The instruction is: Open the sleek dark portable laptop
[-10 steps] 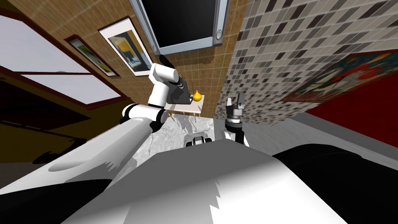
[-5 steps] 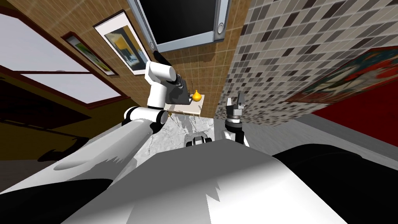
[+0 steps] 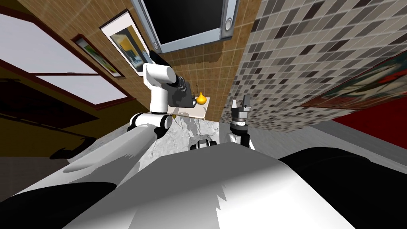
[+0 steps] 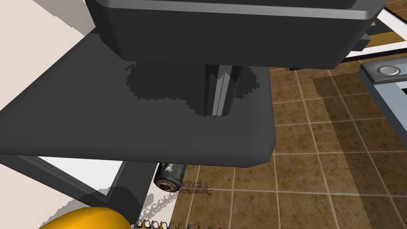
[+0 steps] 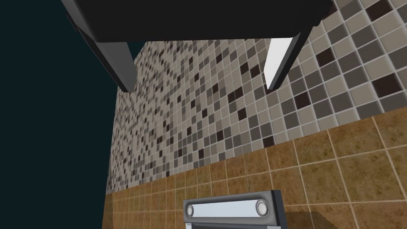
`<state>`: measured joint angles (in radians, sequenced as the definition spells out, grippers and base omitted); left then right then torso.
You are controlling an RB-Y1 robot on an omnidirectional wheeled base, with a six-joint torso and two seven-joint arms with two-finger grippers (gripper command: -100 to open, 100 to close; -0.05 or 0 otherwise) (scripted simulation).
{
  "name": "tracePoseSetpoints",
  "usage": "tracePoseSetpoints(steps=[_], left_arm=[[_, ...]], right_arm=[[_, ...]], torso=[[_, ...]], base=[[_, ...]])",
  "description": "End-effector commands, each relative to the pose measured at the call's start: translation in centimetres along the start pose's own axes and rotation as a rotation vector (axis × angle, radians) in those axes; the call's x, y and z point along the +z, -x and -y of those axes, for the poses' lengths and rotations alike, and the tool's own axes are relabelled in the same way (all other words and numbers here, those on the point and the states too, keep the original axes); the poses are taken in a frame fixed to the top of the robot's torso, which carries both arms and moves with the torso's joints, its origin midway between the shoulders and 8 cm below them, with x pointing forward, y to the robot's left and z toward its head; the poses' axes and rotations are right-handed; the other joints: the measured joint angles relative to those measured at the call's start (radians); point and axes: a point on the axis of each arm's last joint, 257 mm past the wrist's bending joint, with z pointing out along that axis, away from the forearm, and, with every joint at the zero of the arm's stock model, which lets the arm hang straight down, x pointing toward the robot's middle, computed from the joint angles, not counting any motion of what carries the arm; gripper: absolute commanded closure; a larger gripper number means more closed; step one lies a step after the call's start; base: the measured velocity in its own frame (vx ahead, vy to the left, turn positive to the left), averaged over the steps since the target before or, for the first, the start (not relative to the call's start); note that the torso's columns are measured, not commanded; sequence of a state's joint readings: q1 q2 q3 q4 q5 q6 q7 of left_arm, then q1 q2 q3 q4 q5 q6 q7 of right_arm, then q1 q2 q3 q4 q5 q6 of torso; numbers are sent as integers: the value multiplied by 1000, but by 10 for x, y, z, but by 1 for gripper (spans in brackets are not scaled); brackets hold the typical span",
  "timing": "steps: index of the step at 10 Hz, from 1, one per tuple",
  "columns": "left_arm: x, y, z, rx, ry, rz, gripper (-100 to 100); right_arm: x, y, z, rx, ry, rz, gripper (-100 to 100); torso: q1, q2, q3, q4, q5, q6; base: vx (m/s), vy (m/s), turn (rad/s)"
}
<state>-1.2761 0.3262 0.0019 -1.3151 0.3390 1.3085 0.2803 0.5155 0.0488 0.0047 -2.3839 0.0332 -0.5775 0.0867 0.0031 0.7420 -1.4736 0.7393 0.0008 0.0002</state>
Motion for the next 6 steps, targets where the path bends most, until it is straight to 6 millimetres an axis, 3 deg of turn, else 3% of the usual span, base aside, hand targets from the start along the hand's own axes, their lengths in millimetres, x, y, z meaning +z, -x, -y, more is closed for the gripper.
tracePoseSetpoints(steps=[1,2,3,6], left_arm=[[-15,-11,15,18,-47,-19,100],[-14,4,-7,9,4,-36,100],[-20,12,-10,-6,6,-34,100],[-44,-4,10,30,-56,-55,100]], right_arm=[[0,0,0,0,0,0,0],[0,0,0,0,0,0,0],[0,0,0,0,0,0,0],[0,0,0,0,0,0,0]], torso=[[2,2,1,1,1,-1],[0,0,0,0,0,0],[-6,-7,-4,-2,-1,-1],[-1,-1,-1,0,0,0]], base=[[-13,15,5],[89,-69,192],[114,-118,163],[26,-36,-3]])
